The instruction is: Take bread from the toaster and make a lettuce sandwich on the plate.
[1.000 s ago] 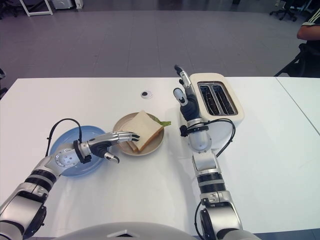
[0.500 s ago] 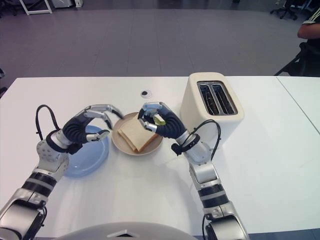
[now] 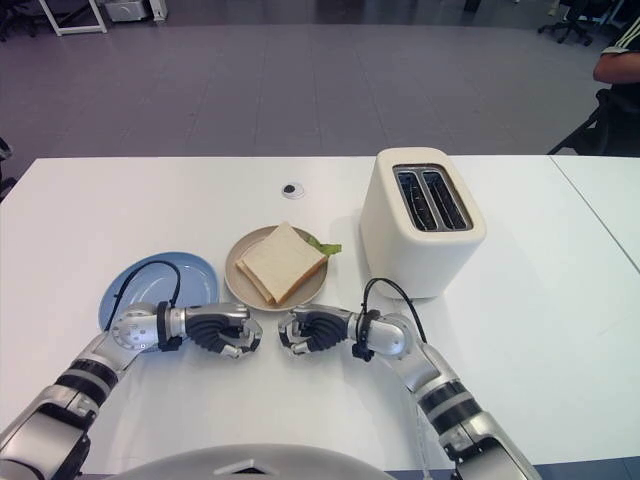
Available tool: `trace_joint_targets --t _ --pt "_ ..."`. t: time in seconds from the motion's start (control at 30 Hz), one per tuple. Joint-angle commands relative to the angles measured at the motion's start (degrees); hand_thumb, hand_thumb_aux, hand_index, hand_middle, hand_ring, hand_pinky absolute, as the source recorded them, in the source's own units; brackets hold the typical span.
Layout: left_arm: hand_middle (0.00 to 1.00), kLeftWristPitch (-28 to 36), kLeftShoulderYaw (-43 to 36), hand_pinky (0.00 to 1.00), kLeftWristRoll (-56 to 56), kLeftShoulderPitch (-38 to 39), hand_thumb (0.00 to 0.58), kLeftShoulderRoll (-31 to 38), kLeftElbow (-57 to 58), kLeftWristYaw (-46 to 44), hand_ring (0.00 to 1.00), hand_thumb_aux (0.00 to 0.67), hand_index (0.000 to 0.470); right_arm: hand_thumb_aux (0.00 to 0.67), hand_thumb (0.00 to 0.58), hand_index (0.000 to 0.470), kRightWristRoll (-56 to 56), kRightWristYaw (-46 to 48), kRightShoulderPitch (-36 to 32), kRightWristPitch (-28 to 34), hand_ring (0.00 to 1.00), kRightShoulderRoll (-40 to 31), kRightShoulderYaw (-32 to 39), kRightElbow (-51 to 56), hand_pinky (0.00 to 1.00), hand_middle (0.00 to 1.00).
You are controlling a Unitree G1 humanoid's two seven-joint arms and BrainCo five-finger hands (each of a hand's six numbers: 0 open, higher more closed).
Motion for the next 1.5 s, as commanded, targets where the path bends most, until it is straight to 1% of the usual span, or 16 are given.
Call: trace_joint_targets --t 0.03,0.17,0.2,0.27,0.3,0.33,0.37,0.43,0.47,0.5,0.53,0.57,0.6,0.8,1.0,1.5 --pt "1.00 3.95 0.56 1.00 13.26 -2.89 0.580 -0.56 4.40 13.01 1.00 0.670 0.470 0.670 0.580 0.470 -7.07 -12.17 -5.43 4.55 1.00 5.28 -1.10 10.55 1.00 1.00" --pt "1.00 7.80 0.58 1.00 22.80 -6.78 0.580 -1.48 6.38 28.73 1.00 0.665 0.466 0.670 0.580 0.470 -8.00 -25.16 -10.40 5.58 1.00 10.28 -4.30 19.14 1.00 1.00" --pt "0.96 8.31 0.83 0.96 23.94 -7.59 0.568 -1.79 6.69 32.07 0.96 0.573 0.402 0.670 0.580 0.470 -8.10 -27.67 -11.26 4.97 1.00 10.98 -4.90 20.51 1.00 1.00" --pt "0.93 8.16 1.55 0.93 25.23 -9.10 0.553 -2.37 7.29 38.13 0.93 0.525 0.369 0.670 0.580 0.470 -7.68 -32.21 -12.59 3.24 1.00 12.14 -6.45 22.55 1.00 1.00" --pt "0.91 7.89 2.13 0.91 25.20 -9.78 0.501 -2.65 7.48 40.83 0.91 0.423 0.297 0.670 0.580 0.470 -7.39 -34.09 -12.99 2.10 1.00 12.53 -7.18 22.96 1.00 1.00" --pt "0.87 7.41 2.76 0.87 25.08 -10.24 0.432 -2.87 7.36 43.47 0.87 0.331 0.232 0.670 0.580 0.470 -6.83 -35.52 -13.08 0.76 1.00 12.83 -7.98 22.57 1.00 1.00" --pt "0.76 5.91 3.58 0.76 22.96 -10.21 0.000 -3.24 6.99 43.85 0.76 0.000 0.000 0.670 0.580 0.470 -6.25 -36.22 -12.94 -0.49 1.00 12.90 -8.65 21.51 1.00 1.00" --pt "0.62 0.85 4.70 0.62 14.72 -8.90 0.000 -3.60 4.67 41.08 0.62 0.000 0.000 0.670 0.580 0.470 -2.90 -34.50 -11.83 -3.26 1.00 12.61 -10.23 17.27 1.00 1.00" --pt "0.43 -1.71 4.58 0.43 9.96 -8.03 0.000 -3.44 3.21 38.87 0.43 0.000 0.000 0.670 0.580 0.470 -0.75 -32.95 -10.99 -4.33 1.00 12.21 -10.97 14.40 1.00 1.00" --pt "0.05 -3.82 3.91 0.05 3.36 -6.91 0.000 -2.98 0.78 36.07 0.05 0.000 0.000 0.670 0.580 0.470 2.55 -30.94 -9.78 -5.38 0.83 11.68 -11.92 10.40 0.83 0.83" --pt "0.00 -4.92 3.01 0.00 -3.85 -5.75 0.000 -2.35 -2.22 32.96 0.00 0.000 0.000 0.547 0.560 0.383 6.14 -28.93 -8.53 -5.86 0.64 11.18 -12.94 6.23 0.64 0.64" --pt "0.00 -5.33 2.37 0.00 -10.28 -4.80 0.000 -1.85 -5.06 30.17 0.00 0.000 0.000 0.349 0.447 0.245 9.21 -27.64 -7.61 -6.11 0.31 10.96 -14.12 2.88 0.31 0.31" --pt "0.00 -4.91 2.46 0.00 -16.19 -4.18 0.000 -1.89 -7.90 28.09 0.00 0.000 0.000 0.000 0.000 0.000 12.27 -26.91 -6.99 -6.16 0.00 11.11 -15.50 -0.02 0.00 0.00" --pt "0.00 0.05 9.29 0.00 -30.48 -4.19 0.000 -6.20 -16.05 24.44 0.00 0.000 0.000 0.000 0.000 0.000 21.18 -28.15 -5.83 -7.49 0.00 14.63 -22.08 -8.67 0.00 0.00" --pt "0.00 2.94 16.57 0.00 -28.09 -5.41 0.000 -11.27 -15.71 26.05 0.00 0.000 0.000 0.000 0.000 0.000 18.89 -30.23 -5.91 -8.70 0.00 15.49 -25.43 -9.28 0.00 0.00" --pt "0.00 3.36 21.63 0.00 -22.80 -5.44 0.000 -16.47 -16.01 24.67 0.00 0.000 0.000 0.000 0.000 0.000 16.84 -30.39 -5.70 -8.36 0.00 15.85 -26.64 -9.97 0.00 0.00"
